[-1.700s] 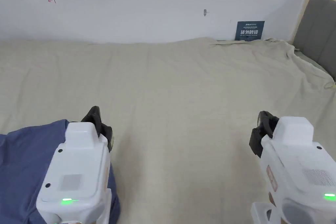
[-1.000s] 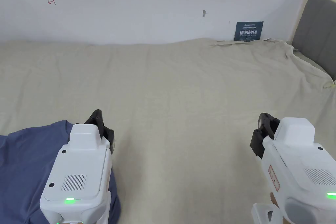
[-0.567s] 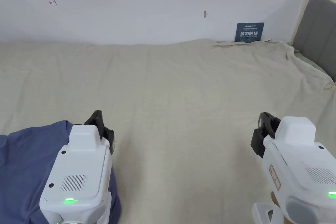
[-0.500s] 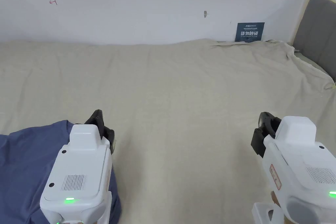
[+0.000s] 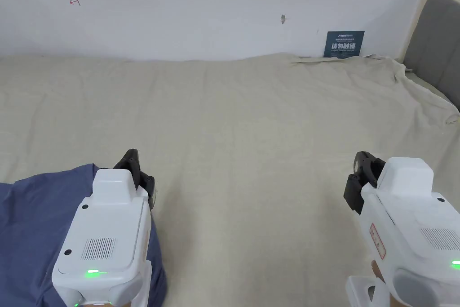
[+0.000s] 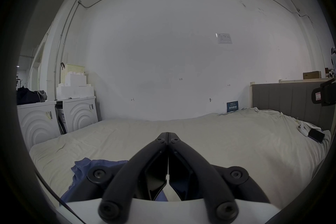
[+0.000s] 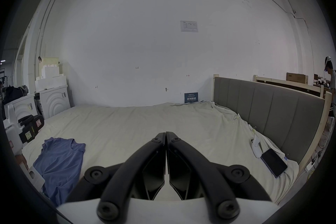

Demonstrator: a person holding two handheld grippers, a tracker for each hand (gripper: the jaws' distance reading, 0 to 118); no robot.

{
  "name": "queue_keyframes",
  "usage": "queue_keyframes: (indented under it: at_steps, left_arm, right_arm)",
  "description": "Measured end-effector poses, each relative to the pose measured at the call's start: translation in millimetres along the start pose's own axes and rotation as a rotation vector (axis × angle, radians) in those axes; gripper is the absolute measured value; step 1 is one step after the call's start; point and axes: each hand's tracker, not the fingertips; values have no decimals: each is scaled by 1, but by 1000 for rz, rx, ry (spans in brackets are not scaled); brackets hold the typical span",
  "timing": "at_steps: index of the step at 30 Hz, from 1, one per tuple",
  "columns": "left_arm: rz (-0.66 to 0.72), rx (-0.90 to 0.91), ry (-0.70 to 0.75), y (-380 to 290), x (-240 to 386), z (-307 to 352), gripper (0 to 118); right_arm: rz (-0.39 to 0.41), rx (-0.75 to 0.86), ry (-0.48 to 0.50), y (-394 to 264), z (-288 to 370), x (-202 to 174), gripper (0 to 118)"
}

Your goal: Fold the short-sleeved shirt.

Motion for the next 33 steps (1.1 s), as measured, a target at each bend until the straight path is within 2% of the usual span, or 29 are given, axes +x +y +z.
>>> queue_keyframes:
  at_steps: [5,10,26,33]
  left_arm:
    - [6,-2,31,0,-15,1,0]
    - [-1,-8,91,-2,-45,5,0]
    - [-26,-59,412,-10,-181,57,0]
    - [-29,-72,502,-12,-216,87,0]
  right_arm:
    - [13,6,24,3,-7,-13,0]
    - [28,12,89,7,-21,-40,0]
    - [66,17,391,11,-59,-181,0]
    - [79,15,474,9,-56,-223,0]
